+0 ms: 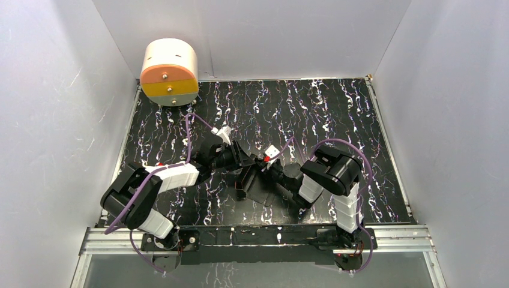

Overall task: Fold the paper box
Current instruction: Fold the paper box at the center of the board.

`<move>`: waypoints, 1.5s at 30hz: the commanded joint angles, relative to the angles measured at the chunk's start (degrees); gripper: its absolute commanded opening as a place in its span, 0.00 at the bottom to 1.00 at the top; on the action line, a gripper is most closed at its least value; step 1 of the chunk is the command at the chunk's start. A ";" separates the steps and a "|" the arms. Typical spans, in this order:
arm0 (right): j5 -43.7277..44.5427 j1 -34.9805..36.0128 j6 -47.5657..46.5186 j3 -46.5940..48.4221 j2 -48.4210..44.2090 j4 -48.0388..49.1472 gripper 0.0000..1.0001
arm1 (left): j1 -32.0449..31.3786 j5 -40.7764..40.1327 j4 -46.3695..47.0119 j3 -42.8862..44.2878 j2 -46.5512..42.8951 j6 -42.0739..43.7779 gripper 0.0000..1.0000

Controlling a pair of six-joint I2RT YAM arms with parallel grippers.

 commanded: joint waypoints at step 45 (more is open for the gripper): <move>15.13 -1.04 2.51 1.70 -2.77 14.55 0.09 | -5.99 9.16 -4.80 2.68 -0.46 1.23 0.07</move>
